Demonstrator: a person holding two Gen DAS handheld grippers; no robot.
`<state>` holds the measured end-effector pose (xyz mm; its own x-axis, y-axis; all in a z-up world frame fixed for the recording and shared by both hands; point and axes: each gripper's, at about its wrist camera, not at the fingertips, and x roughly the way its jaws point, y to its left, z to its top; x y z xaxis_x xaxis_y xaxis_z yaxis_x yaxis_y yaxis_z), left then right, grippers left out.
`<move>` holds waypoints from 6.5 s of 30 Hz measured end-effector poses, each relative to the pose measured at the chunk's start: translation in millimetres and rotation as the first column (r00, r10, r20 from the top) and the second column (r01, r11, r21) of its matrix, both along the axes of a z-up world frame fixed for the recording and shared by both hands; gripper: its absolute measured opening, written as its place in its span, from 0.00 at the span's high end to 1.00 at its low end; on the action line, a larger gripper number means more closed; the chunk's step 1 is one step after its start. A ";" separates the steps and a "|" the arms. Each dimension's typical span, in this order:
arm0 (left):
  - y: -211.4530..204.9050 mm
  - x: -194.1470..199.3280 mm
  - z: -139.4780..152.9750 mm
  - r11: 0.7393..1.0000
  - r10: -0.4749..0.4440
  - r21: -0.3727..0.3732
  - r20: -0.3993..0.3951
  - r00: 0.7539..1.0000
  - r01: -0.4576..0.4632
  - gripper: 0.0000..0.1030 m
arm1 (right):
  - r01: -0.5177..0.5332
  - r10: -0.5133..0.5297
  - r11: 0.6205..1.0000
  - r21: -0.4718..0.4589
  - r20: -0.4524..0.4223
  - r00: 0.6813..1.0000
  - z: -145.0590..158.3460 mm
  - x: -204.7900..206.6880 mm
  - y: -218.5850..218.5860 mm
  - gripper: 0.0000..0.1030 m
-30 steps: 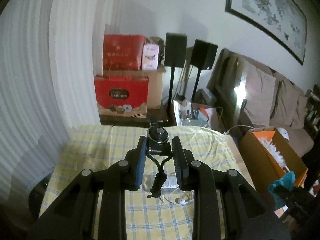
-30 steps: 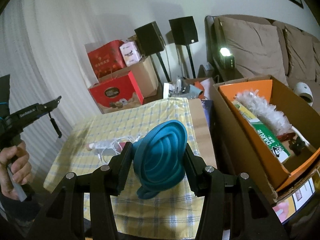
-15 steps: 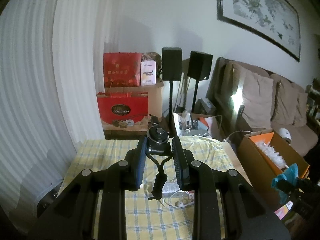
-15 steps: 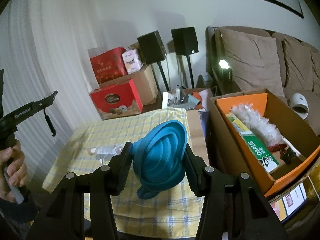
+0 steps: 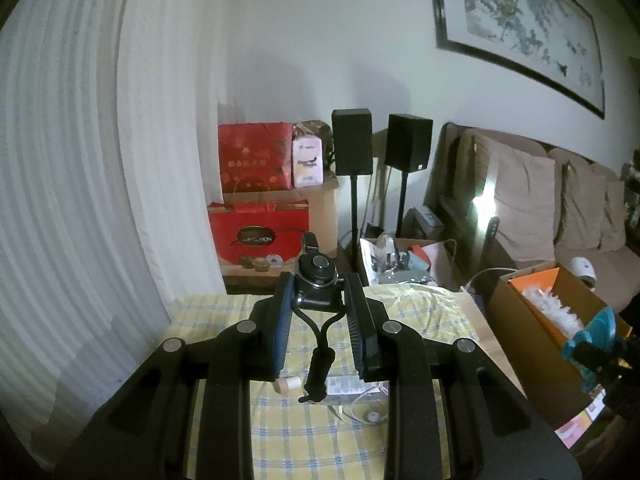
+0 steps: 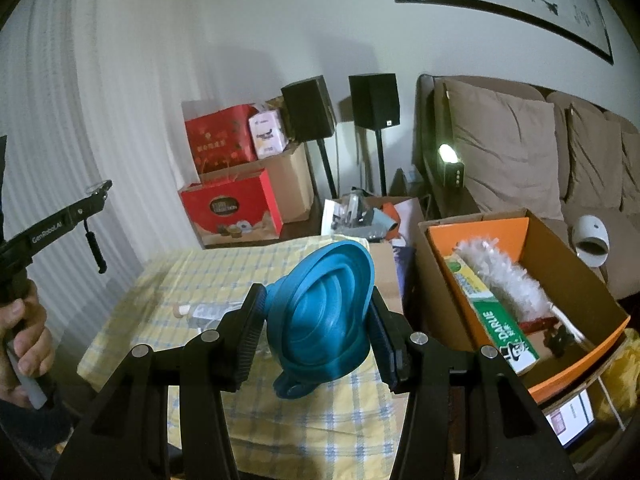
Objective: Organize objects
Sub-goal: 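Lift the black case with the left gripper while right lifts the blue funnel, then carry the black case and blue funnel in both grippers toward the orange box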
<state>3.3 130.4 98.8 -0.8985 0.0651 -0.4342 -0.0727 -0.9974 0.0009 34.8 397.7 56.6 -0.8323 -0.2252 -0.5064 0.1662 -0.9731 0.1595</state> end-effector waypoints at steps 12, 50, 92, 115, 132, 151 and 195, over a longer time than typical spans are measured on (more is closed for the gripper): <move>14.8 -2.8 -2.1 0.999 -0.020 -0.041 0.002 1.000 0.020 0.77 | -0.024 0.025 0.998 0.059 -0.018 1.000 1.9 -15.5 0.8 0.51; 88.2 -11.1 -8.5 0.981 -0.188 -0.025 0.064 0.980 0.190 0.77 | 0.151 -0.147 0.983 0.101 -0.049 0.988 8.5 -22.4 78.5 0.51; 129.9 5.4 8.4 0.948 -0.319 0.016 0.077 0.945 0.319 0.77 | 0.286 -0.279 0.957 0.058 -0.107 0.954 32.2 -2.4 136.9 0.51; 167.7 7.2 25.1 0.920 -0.390 0.044 0.035 0.920 0.389 0.77 | 0.335 -0.329 0.942 0.035 -0.120 0.937 37.6 9.0 158.5 0.51; 197.7 10.2 31.0 0.899 -0.437 0.041 0.028 0.899 0.436 0.77 | 0.363 -0.358 0.931 0.025 -0.119 0.926 38.7 13.9 169.0 0.51; 221.3 9.0 39.9 0.882 -0.472 0.023 0.016 0.882 0.471 0.77 | 0.418 -0.413 0.908 0.027 -0.109 0.904 37.3 19.3 189.9 0.51; 263.2 8.5 32.4 0.829 -0.560 0.052 0.064 0.826 0.558 0.77 | 0.451 -0.446 0.891 0.050 -0.097 0.890 35.8 23.0 203.8 0.50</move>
